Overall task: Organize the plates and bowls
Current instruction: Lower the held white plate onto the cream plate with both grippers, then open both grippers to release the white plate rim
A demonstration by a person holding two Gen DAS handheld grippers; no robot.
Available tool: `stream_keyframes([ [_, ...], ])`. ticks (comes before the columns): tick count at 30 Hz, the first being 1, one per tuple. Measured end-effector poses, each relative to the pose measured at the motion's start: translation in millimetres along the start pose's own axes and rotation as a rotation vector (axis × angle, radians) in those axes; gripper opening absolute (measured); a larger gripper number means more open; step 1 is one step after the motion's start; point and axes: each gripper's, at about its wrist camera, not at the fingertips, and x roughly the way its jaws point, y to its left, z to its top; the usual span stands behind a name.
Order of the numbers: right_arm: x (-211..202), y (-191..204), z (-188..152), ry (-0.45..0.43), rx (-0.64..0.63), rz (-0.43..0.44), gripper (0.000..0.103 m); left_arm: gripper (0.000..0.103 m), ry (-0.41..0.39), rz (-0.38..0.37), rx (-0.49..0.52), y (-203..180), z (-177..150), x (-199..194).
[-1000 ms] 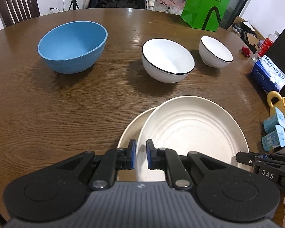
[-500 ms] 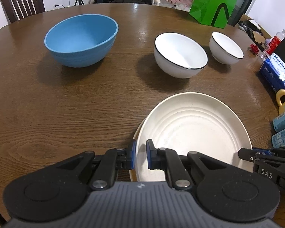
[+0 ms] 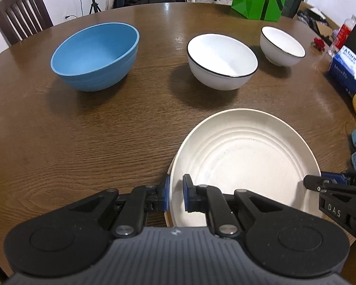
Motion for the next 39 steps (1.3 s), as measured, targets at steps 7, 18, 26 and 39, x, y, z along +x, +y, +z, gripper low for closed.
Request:
stream_keyframes([
  [7, 3, 5, 2, 0.017, -0.014, -0.011, 0.014, 0.012, 0.037, 0.062, 0.044, -9, 2, 3],
  [18, 7, 7, 3, 0.024, -0.020, -0.019, 0.014, 0.013, 0.064, 0.102, 0.082, -16, 3, 9],
  [26, 6, 1, 4, 0.026, 0.006, 0.006, 0.017, 0.022, 0.042, 0.038, 0.036, -7, 2, 7],
  [39, -43, -15, -11, -0.109, 0.066, 0.091, 0.085, 0.094, -0.167, -0.057, -0.034, 10, -11, -49],
])
